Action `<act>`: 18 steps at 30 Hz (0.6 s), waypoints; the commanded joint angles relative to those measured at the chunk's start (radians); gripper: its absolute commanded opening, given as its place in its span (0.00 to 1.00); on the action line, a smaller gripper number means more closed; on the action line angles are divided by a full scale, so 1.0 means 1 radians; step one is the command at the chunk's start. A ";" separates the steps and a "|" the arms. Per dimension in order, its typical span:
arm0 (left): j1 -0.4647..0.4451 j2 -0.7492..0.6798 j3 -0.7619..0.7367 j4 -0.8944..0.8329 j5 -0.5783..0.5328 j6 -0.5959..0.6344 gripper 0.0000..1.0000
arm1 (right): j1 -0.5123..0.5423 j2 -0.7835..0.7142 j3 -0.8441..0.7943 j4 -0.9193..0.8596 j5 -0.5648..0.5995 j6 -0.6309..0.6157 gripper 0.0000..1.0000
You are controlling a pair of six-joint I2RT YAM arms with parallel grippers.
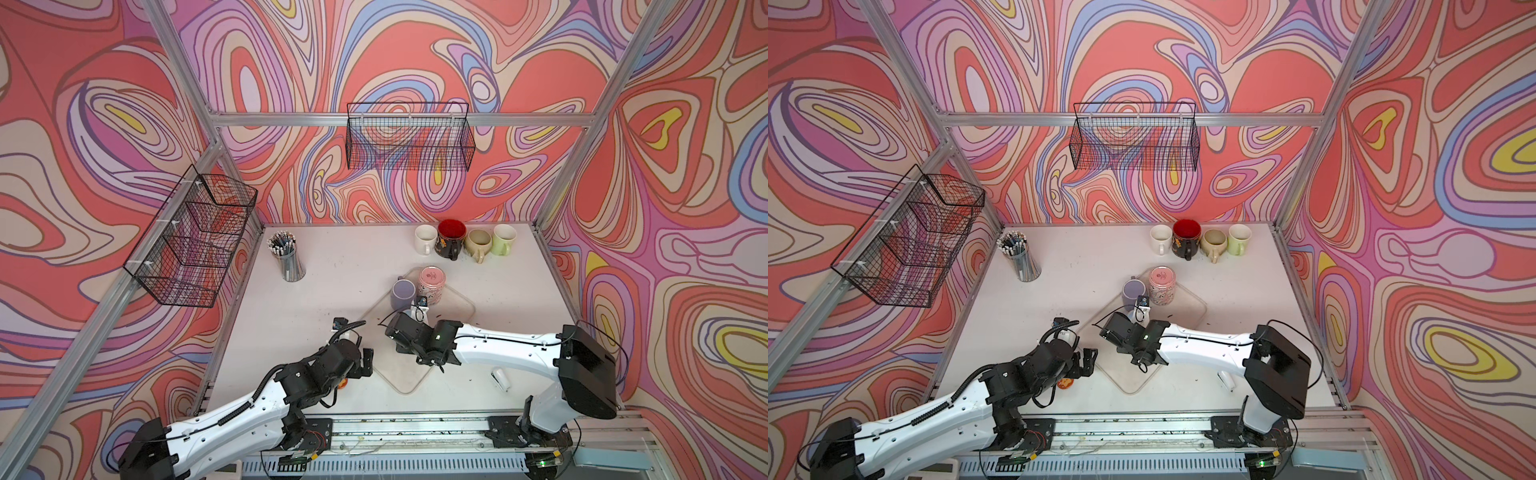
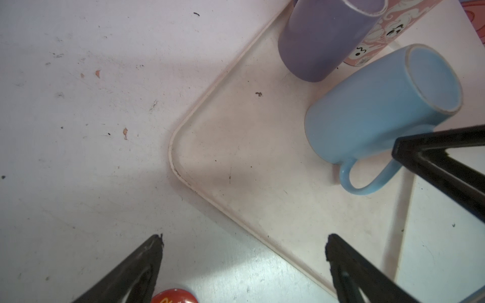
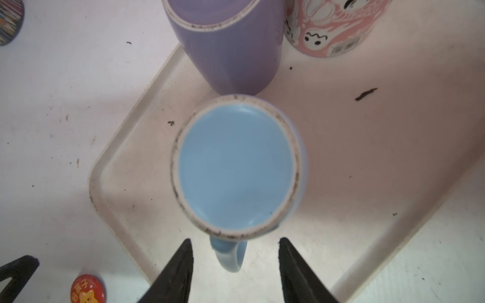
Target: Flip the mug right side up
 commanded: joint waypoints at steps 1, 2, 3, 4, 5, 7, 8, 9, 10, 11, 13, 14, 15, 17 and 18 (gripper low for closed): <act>0.007 0.002 -0.022 0.045 0.027 -0.005 1.00 | 0.005 0.047 0.042 -0.020 0.012 0.035 0.52; 0.007 0.000 -0.024 0.050 0.031 -0.004 1.00 | 0.004 0.058 0.046 -0.021 0.008 0.039 0.51; 0.006 -0.001 -0.029 0.055 0.036 -0.002 1.00 | 0.001 0.065 0.047 -0.020 0.005 0.044 0.49; 0.008 -0.001 -0.032 0.056 0.041 -0.001 1.00 | -0.003 0.070 0.045 -0.019 0.000 0.050 0.48; 0.008 -0.001 -0.033 0.055 0.042 0.000 1.00 | -0.005 0.072 0.041 -0.017 -0.005 0.055 0.47; 0.007 -0.001 -0.036 0.055 0.048 0.004 1.00 | -0.015 0.070 0.030 -0.014 -0.013 0.063 0.44; 0.009 -0.003 -0.036 0.056 0.050 0.006 1.00 | -0.020 0.071 0.026 -0.014 -0.015 0.064 0.42; 0.009 -0.004 -0.036 0.055 0.054 0.007 1.00 | -0.024 0.068 0.023 -0.016 -0.016 0.067 0.40; 0.009 -0.007 -0.037 0.056 0.057 0.007 1.00 | -0.025 0.065 0.023 -0.019 -0.016 0.066 0.38; 0.009 -0.011 -0.039 0.055 0.057 0.007 1.00 | -0.027 0.063 0.023 -0.020 -0.014 0.068 0.36; 0.009 -0.023 -0.041 0.056 0.057 0.007 1.00 | -0.030 0.063 0.028 -0.026 -0.012 0.064 0.31; 0.008 -0.031 -0.044 0.055 0.057 0.007 1.00 | -0.030 0.066 0.031 -0.030 -0.012 0.063 0.28; 0.009 -0.038 -0.046 0.050 0.057 0.007 1.00 | -0.030 0.069 0.036 -0.033 -0.012 0.059 0.24; 0.011 -0.053 -0.048 0.039 0.055 0.006 1.00 | -0.031 0.077 0.047 -0.040 -0.015 0.054 0.19; 0.010 -0.062 -0.049 0.032 0.054 0.006 1.00 | -0.031 0.081 0.051 -0.045 -0.016 0.052 0.16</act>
